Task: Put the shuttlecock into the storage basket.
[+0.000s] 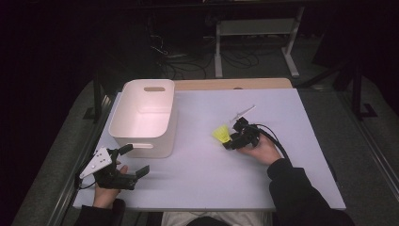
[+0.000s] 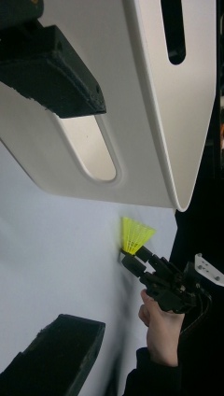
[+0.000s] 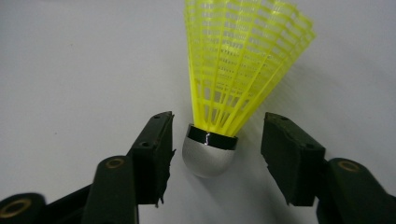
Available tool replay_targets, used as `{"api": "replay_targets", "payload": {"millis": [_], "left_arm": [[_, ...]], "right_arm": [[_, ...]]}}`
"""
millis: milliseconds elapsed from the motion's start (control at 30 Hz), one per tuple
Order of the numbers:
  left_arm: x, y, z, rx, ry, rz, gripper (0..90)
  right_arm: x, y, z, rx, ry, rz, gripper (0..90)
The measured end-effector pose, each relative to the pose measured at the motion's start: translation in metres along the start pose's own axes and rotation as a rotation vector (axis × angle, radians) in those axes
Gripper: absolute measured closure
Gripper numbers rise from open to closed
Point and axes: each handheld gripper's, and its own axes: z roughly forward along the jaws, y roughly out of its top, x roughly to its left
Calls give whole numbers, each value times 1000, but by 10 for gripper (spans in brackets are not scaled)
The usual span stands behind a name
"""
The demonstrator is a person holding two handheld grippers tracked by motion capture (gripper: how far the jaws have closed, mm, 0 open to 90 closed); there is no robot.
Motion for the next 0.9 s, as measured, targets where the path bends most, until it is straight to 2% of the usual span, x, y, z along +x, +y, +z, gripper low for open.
{"api": "replay_targets", "payload": {"millis": [533,900], "left_arm": [[0,0,0,1,0,1,0],[0,0,0,1,0,1,0]], "right_arm": [[-5,0,2,28,57,58,608],[-3,2,0,17,59,36,629]]}}
